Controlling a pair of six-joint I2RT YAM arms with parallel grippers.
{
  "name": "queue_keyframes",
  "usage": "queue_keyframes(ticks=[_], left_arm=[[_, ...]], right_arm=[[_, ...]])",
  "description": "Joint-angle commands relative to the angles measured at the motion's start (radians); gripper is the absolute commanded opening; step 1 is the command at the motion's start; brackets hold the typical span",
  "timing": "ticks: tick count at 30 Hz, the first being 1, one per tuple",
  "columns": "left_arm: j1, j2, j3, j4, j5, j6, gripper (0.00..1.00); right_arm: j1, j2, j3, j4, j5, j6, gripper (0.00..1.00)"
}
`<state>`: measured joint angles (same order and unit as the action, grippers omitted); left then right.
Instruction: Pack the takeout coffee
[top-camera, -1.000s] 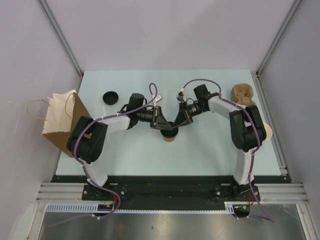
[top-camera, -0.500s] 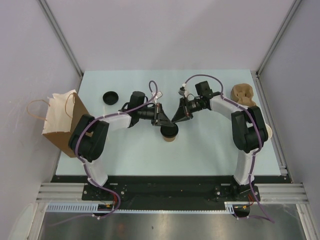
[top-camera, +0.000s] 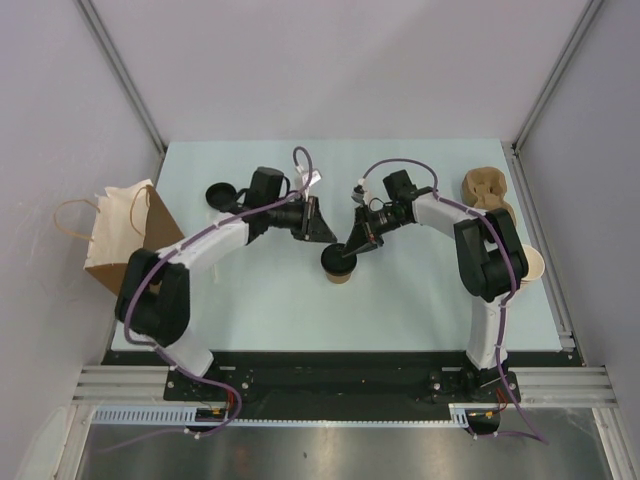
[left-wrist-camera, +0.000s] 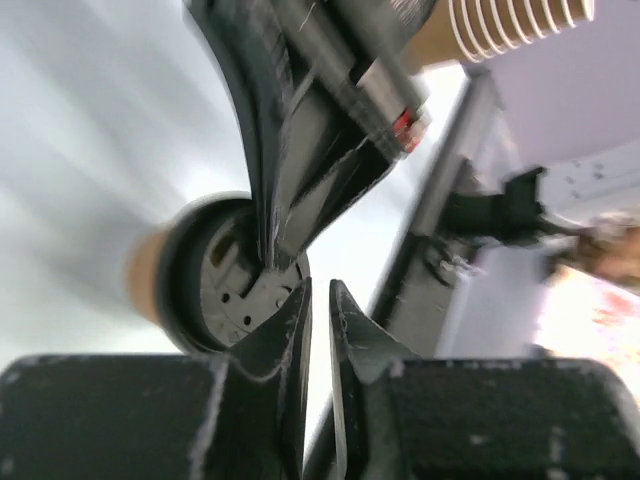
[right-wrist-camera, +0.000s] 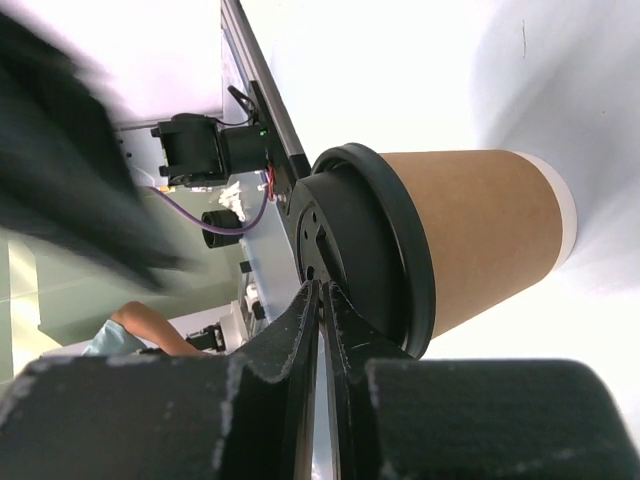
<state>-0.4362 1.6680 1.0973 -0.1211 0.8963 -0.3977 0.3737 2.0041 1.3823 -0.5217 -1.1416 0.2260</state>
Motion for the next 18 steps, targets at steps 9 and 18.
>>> queue_keyframes(ticks=[9,18], left_arm=[[-0.163,-0.148,0.268,-0.509,-0.594,0.572,0.24],[-0.26,-0.05,0.184,-0.46,-0.701,0.629,0.29]], right_arm=[[0.011,0.013,0.017,-0.037,0.111,-0.059,0.1],[0.01,0.035,0.024,-0.052,0.126,-0.066,0.1]])
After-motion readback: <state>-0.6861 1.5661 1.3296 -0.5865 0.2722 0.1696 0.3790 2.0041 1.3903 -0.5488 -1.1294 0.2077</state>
